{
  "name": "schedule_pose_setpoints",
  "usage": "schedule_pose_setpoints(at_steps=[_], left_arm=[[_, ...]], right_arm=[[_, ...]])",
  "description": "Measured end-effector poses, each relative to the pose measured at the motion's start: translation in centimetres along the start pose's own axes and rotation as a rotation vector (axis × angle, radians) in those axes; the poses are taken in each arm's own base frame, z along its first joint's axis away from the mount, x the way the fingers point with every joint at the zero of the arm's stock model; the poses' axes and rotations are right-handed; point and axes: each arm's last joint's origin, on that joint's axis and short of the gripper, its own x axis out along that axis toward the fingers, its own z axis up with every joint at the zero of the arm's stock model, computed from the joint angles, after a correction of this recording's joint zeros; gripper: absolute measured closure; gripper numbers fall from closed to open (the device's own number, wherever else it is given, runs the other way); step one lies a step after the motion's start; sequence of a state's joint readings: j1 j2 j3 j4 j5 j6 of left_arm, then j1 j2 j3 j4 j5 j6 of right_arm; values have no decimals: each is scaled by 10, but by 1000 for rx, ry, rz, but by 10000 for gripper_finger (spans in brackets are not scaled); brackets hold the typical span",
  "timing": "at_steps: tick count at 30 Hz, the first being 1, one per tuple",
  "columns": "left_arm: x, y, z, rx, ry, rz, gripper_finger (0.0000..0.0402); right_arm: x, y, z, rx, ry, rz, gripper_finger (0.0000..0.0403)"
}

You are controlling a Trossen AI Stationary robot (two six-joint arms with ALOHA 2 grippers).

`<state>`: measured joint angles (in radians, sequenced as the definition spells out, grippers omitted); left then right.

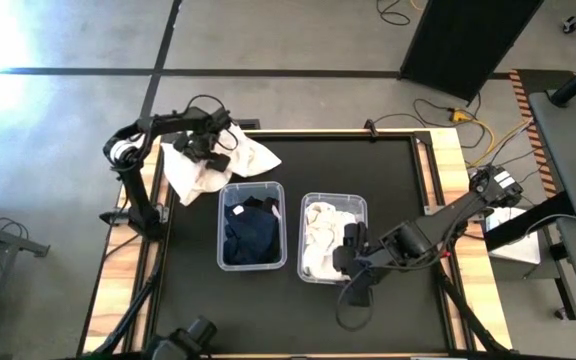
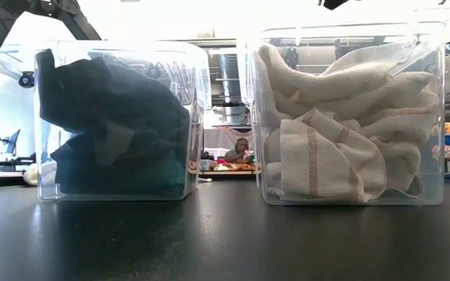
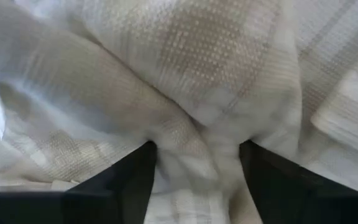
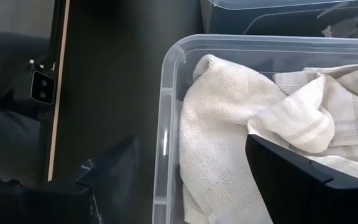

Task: Sort towels by color in basket
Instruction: Put the white towel into the right transparent bin

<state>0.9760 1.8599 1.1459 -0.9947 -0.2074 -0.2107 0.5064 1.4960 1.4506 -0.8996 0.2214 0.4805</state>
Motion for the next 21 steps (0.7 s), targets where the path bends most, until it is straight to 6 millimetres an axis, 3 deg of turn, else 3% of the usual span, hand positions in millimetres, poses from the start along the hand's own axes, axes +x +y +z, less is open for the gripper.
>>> schedule_pose_setpoints(at_steps=[4, 9, 13, 17, 21], left_arm=[[10, -4, -2, 20, 34, 14, 249], [13, -9, -9, 76, 13, 75, 376], [1, -7, -22, 83, 24, 100, 386], [-41, 1, -43, 95, -66, 68, 397], [-89, 11, -77, 100, -243, 14, 398]], right_arm=[[0, 1, -1, -4, 1, 3, 115], [0, 2, -1, -15, 1, 4, 125], [-1, 2, -1, -44, -2, -2, 131], [0, 2, 0, -106, -46, -60, 138], [-1, 0, 12, -171, -168, -118, 134]])
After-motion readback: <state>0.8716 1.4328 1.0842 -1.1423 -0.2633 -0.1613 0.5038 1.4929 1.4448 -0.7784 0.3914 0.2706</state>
